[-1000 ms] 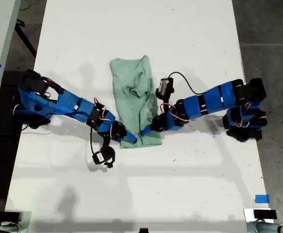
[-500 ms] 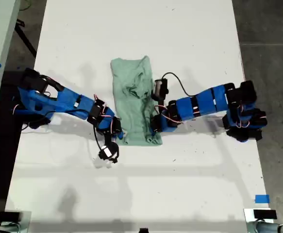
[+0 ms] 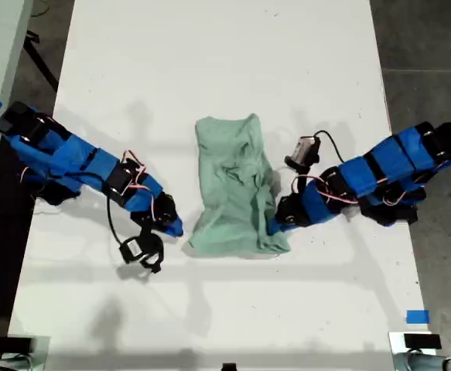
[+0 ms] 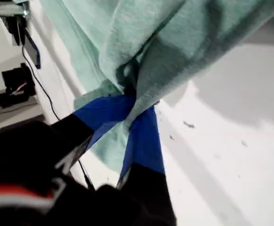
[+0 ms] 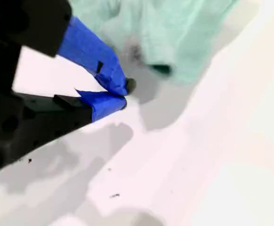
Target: Fold t-shirt
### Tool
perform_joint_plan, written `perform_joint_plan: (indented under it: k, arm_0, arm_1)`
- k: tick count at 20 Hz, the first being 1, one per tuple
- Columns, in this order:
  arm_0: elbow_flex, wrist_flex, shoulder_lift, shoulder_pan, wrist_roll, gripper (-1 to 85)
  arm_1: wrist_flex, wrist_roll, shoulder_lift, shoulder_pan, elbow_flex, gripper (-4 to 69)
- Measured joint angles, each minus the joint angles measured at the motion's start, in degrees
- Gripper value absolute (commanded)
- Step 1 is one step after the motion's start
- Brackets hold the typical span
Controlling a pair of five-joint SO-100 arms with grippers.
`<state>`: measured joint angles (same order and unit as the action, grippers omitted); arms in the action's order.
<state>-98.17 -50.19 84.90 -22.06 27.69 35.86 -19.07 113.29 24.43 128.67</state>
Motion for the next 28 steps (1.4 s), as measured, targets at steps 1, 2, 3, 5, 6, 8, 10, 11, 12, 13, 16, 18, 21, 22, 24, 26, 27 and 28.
perform_joint_plan:
  k: [1, 2, 3, 5, 6, 8, 10, 11, 12, 13, 16, 18, 21, 22, 24, 26, 27, 28]
  arm_0:
    - [0.00, 0.00, 0.44, -2.37, 1.41, 0.0]
    - [0.00, 0.00, 0.79, -5.19, 2.81, 0.0]
    - [0.00, 0.18, 0.97, -6.86, 3.69, 0.0]
    - [0.35, 0.35, 0.88, -8.35, 4.04, 0.0]
    - [1.58, 0.35, 0.09, -8.35, 4.04, 0.0]
    - [3.34, 0.26, -0.62, -7.47, 3.96, 0.0]
    - [5.36, -0.18, -0.88, -7.82, 2.81, 0.0]
    - [6.06, -0.53, -1.41, -8.00, 2.46, 0.0]
    - [6.15, -0.53, -1.76, -8.09, 2.20, 0.0]
    - [6.33, -0.53, -2.11, -8.09, 1.76, 0.0]
    - [7.56, -0.53, -3.78, -7.82, 0.62, 0.0]
    - [8.79, -0.35, -5.62, -7.47, -0.62, 0.0]
    - [12.83, 0.26, -11.07, -5.98, -3.25, 0.0]
    - [14.59, 0.35, -13.36, -5.45, -4.13, 0.0]
    - [19.07, 0.53, -18.19, -4.22, -6.15, 0.1]
    - [23.29, 0.79, -22.15, -3.25, -8.17, 22.9]
    - [26.28, 0.88, -24.26, -3.08, -9.93, 25.8]
    - [28.74, 0.88, -25.75, -2.90, -11.34, 27.9]
  arm_1:
    - [-1.32, -1.58, 0.00, 1.93, 0.09, -1.1]
    - [-3.16, -2.46, 0.09, 3.69, 0.09, -1.1]
    - [-4.66, -2.81, 0.09, 4.92, 0.09, -1.1]
    - [-5.80, -2.90, -1.76, 5.27, 0.00, -1.1]
    - [-5.98, -2.64, -3.34, 5.10, -0.97, -1.1]
    - [-6.33, -1.93, -5.19, 4.92, -3.16, -1.1]
    - [-6.33, -1.14, -6.24, 4.92, -4.48, -1.1]
    - [-6.24, -0.79, -6.24, 4.92, -4.48, -1.1]
    - [-6.24, -0.44, -6.24, 4.92, -4.57, -1.1]
    - [-6.24, -0.18, -6.24, 4.83, -4.57, -1.1]
    - [-5.63, 0.88, -6.24, 3.96, -4.57, -1.1]
    - [-4.92, 1.49, -6.24, 3.34, -4.57, -1.1]
    - [-4.92, 2.20, -6.24, 2.64, -4.57, -1.1]
    - [-4.92, 2.29, -6.24, 2.46, -4.57, -1.1]
    - [-4.92, 2.46, -6.24, 2.46, -4.04, -1.1]
    - [-4.92, 2.46, -6.24, 2.46, -2.46, -1.1]
    - [-4.92, 2.46, -6.24, 2.46, -1.85, -1.1]
    - [-5.01, 2.46, -6.24, 2.46, -1.32, -1.1]
